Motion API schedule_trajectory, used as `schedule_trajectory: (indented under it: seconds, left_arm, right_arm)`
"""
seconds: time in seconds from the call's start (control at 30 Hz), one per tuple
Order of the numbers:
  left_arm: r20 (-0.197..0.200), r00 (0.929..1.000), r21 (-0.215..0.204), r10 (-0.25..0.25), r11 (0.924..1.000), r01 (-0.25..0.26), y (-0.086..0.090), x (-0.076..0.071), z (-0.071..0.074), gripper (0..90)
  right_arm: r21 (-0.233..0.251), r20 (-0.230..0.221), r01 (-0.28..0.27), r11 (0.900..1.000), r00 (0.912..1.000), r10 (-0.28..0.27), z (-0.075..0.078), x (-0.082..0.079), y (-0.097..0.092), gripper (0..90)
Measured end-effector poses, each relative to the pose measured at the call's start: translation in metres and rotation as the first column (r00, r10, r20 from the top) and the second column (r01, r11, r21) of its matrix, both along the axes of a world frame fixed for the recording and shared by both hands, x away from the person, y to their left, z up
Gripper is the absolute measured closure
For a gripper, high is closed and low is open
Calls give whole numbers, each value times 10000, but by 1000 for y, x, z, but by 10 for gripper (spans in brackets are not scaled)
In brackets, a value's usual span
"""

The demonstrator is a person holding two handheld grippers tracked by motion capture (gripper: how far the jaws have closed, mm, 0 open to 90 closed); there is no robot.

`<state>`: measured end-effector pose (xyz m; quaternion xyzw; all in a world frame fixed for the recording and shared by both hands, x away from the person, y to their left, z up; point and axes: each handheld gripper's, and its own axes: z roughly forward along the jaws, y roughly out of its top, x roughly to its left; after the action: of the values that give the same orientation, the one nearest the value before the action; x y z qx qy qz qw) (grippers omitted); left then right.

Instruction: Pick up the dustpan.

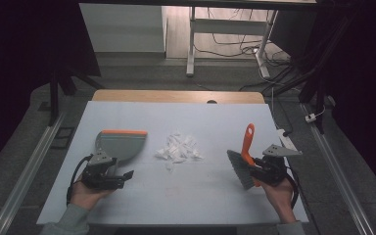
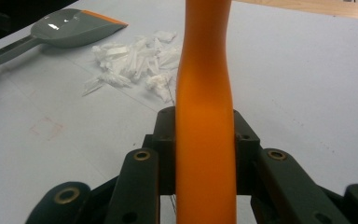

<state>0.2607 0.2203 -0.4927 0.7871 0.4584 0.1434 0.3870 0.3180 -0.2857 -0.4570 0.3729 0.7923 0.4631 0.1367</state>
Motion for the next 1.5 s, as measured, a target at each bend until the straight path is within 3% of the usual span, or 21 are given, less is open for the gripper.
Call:
schedule_trajectory:
  seconds: [0.53, 0.93, 1.37, 1.5]
  left_arm:
    - [24, 10000, 9, -44, 10000, 44, -1, 0, 3, 190]
    - [159, 9998, 197, -122, 9997, 119, -6, -1, 15, 190]
    - [-230, 9985, 411, 489, 9980, -479, -6, 8, 38, 192]
    - [-365, 9949, 630, 943, 9938, -919, 0, 16, 44, 192]
  right_arm:
    - [-29, 70, -47, 10000, 10000, 47, 0, -1, 1, 704]
    - [41, 73, 31, 10000, 10000, -31, 0, -2, -1, 704]
    - [51, 85, 78, 10000, 9999, -79, 2, -2, -3, 704]
    - [78, 100, 148, 9999, 9998, -149, 2, -2, -4, 704]
